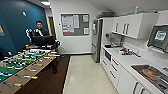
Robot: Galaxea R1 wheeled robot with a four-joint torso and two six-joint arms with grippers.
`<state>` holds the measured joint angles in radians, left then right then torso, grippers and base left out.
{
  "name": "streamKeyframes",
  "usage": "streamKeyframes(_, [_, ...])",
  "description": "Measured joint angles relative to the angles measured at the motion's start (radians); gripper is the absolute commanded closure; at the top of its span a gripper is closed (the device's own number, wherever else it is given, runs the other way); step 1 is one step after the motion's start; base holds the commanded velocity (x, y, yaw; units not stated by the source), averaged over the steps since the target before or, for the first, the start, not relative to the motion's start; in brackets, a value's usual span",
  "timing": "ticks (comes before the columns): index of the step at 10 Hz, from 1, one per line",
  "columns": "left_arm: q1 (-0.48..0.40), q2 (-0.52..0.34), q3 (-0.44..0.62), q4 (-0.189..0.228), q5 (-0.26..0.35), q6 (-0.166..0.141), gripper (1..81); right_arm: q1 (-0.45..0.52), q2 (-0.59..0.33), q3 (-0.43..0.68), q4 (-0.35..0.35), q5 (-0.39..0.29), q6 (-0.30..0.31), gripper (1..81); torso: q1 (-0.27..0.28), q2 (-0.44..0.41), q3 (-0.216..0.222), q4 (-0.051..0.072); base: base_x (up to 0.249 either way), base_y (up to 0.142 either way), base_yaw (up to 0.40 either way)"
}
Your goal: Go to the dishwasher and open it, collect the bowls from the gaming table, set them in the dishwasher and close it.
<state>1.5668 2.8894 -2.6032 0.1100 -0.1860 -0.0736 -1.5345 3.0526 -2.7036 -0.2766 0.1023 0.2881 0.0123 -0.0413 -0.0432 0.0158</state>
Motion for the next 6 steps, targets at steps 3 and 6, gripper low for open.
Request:
streamKeyframes(3, [0.000, 0.003, 0.000, 0.000, 0.000, 0.000, 1.0, 0.002, 0.009, -0.002, 0.000, -0.001, 0.000, 1.0, 0.000, 0.000, 0.000, 0.000, 0.000, 0.000, 0.351])
streamKeyframes(6, [0.000, 0.008, 0.000, 0.000, 0.000, 0.000, 1.0, 0.002, 0.009, -0.002, 0.000, 0.001, 0.001, 1.0, 0.000, 0.000, 0.000, 0.000, 0.000, 0.000, 0.352])
